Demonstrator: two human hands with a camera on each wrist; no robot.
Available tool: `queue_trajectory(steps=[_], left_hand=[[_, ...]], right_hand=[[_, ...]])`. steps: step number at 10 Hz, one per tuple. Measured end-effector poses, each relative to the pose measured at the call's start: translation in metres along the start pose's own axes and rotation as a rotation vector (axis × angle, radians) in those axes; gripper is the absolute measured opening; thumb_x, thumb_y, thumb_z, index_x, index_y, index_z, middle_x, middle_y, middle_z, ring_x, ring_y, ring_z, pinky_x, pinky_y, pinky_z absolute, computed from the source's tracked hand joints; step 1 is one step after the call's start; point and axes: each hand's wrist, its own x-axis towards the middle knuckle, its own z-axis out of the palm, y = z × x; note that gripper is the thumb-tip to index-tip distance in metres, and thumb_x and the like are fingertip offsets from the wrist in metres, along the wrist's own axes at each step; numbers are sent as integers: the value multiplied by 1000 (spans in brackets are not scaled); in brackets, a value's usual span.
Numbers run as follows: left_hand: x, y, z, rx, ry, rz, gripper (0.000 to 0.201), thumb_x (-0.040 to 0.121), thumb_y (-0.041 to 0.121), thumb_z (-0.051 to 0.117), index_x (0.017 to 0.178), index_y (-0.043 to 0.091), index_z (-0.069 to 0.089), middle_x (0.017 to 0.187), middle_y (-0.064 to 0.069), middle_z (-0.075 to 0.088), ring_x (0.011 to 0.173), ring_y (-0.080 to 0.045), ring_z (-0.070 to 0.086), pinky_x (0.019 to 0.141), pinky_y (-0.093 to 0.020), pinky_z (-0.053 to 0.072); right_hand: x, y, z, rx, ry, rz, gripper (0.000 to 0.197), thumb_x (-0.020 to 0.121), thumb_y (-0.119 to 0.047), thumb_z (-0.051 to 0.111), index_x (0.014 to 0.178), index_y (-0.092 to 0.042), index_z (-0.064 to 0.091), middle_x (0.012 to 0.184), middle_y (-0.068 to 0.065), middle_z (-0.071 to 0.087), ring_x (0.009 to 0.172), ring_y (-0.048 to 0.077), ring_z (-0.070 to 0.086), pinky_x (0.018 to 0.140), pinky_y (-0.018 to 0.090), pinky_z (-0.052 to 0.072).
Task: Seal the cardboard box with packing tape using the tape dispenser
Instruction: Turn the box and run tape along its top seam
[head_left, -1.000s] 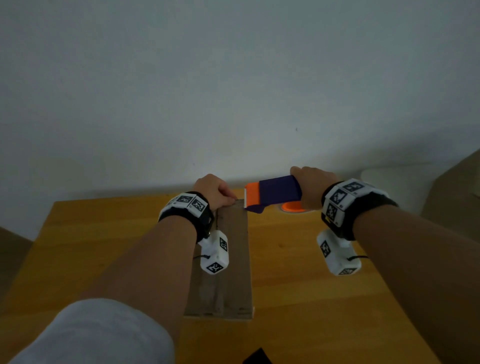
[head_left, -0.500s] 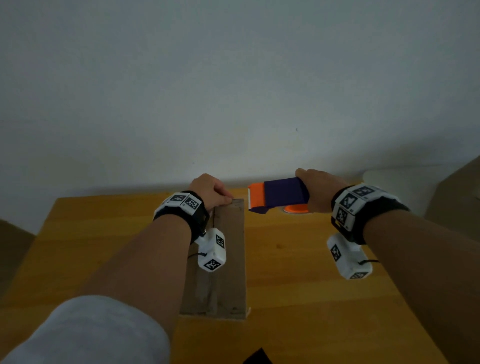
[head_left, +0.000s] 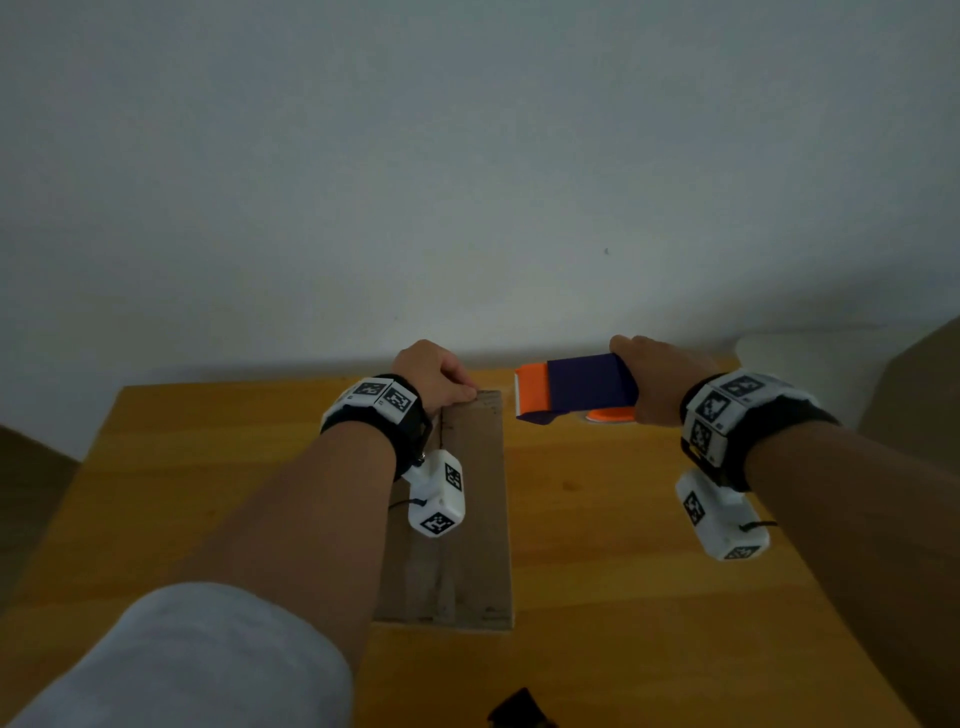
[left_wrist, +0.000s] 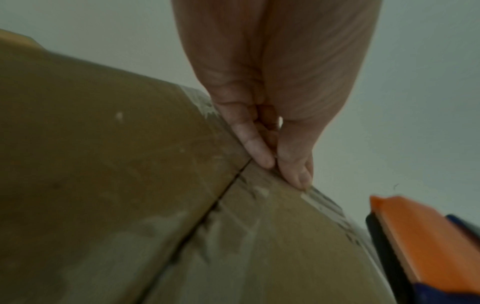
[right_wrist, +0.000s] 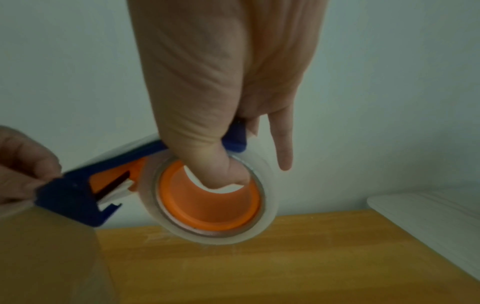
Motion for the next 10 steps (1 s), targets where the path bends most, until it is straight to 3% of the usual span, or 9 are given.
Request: queue_trajectory(steps=[2, 3, 4, 5, 6, 7, 8, 9, 10], left_hand=[[0, 0, 0, -12, -5, -15, 5, 77, 19, 75, 81, 20, 77, 71, 11, 65, 78, -8, 60, 74, -23, 47], [0, -1, 1, -20, 3, -18, 6, 77, 18, 75, 82, 18, 77, 70, 12, 64, 77, -7, 59, 74, -23, 46], [-1, -1, 1, -14, 0, -8, 7, 76, 19, 76, 83, 18, 77, 72, 11, 65, 76, -7, 59, 74, -22, 47], [-1, -1, 2, -4, 5, 4, 8, 76, 20, 76, 84, 17, 78, 74, 9, 66, 74, -7, 60, 74, -22, 49], [0, 0, 1, -2, -7, 9, 8, 77, 21, 76, 84, 18, 77, 73, 10, 65, 74, -6, 60, 73, -21, 48], [1, 0, 1, 2, -22, 18, 7, 77, 22, 75, 84, 19, 77, 69, 14, 63, 73, -5, 59, 73, -21, 47], [2, 0, 0, -12, -40, 19, 4, 76, 21, 76, 80, 21, 77, 65, 18, 62, 68, -3, 59, 74, -22, 49], [3, 1, -1, -24, -63, 18, 2, 76, 21, 76, 77, 22, 76, 63, 18, 63, 65, -3, 60, 76, -23, 51], [2, 1, -1, -32, -65, 14, 4, 75, 21, 76, 74, 24, 75, 60, 18, 62, 61, 0, 59, 72, -22, 49]], right_hand=[[0, -21, -11, -245, 44, 55, 58, 78, -56, 65, 114, -17, 43, 108, 4, 55, 94, 25, 63, 72, 35, 44], [5, -30, -14, -320, 57, 75, 58, 77, -52, 68, 117, -18, 43, 109, 4, 54, 96, 24, 62, 72, 36, 45], [9, -40, -19, -383, 90, 72, 48, 80, -37, 69, 116, -18, 45, 110, 5, 55, 100, 24, 61, 77, 36, 43], [10, -53, -30, -437, 65, 89, 44, 80, -35, 67, 115, -19, 47, 104, 4, 55, 100, 24, 60, 92, 39, 39], [18, -65, -40, -474, 37, 95, 41, 79, -36, 66, 112, -19, 50, 85, 1, 47, 92, 23, 60, 92, 37, 37], [23, -73, -47, -463, -35, 144, 25, 88, -27, 57, 113, -21, 59, 74, -1, 49, 84, 20, 55, 94, 34, 37], [16, -80, -56, -432, -17, 83, 31, 88, -22, 60, 118, -13, 62, 108, 9, 65, 108, 28, 60, 93, 39, 44], [10, -88, -68, -524, -10, 33, 33, 85, -25, 63, 116, -12, 64, 120, 9, 65, 114, 28, 59, 90, 37, 45], [15, -102, -76, -572, -52, 24, 23, 87, -22, 61, 108, -14, 68, 94, 4, 67, 85, 22, 65, 67, 30, 47]])
